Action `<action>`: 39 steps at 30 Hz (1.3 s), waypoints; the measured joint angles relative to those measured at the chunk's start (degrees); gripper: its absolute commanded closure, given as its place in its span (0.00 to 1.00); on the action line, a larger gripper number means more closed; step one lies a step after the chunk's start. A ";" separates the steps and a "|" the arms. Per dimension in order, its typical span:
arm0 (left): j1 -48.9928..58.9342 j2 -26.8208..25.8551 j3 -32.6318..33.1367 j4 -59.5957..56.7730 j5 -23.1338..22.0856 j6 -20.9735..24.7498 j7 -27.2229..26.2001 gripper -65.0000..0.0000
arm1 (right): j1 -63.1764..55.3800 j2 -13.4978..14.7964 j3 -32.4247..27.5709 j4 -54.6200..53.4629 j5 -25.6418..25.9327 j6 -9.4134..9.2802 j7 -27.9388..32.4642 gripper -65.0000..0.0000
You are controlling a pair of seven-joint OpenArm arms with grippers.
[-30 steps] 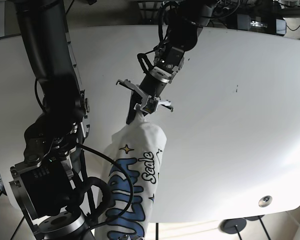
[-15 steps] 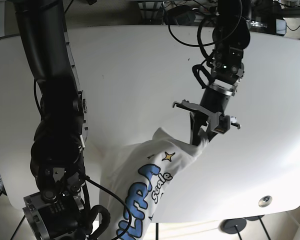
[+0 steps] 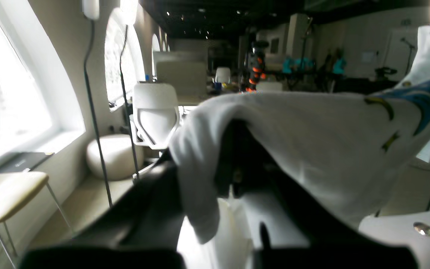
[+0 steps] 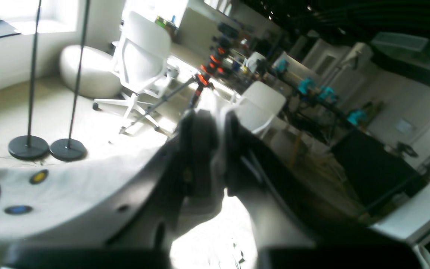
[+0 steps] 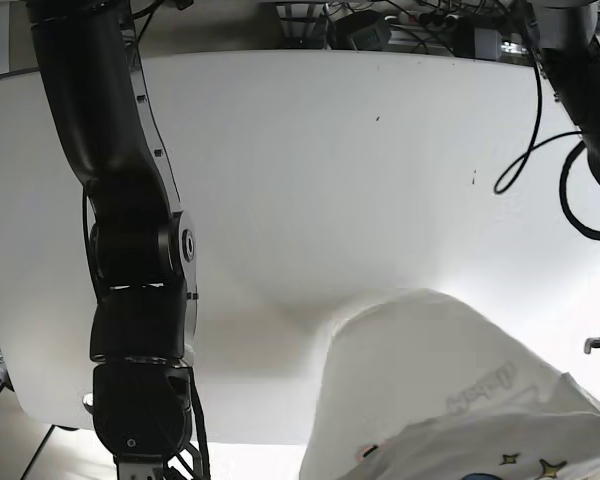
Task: Fold the T-shirt properly
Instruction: 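Spread the shirt between both grippers and lay it on the table, then release the left gripper and regrasp the shirt's side edge lower down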
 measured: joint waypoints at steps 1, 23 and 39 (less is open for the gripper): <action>-2.54 -1.31 -0.83 -1.25 -0.35 -1.03 1.25 1.00 | 0.52 -0.57 -0.02 -0.92 0.09 -1.16 0.90 0.97; 25.97 13.79 -13.73 2.91 -0.42 -25.14 11.85 1.00 | -48.70 3.87 8.07 36.41 0.04 -1.53 -6.64 0.97; 56.06 22.73 -13.84 2.47 7.08 -28.63 11.47 1.00 | -79.47 2.93 24.70 44.83 9.29 -0.98 -6.80 0.97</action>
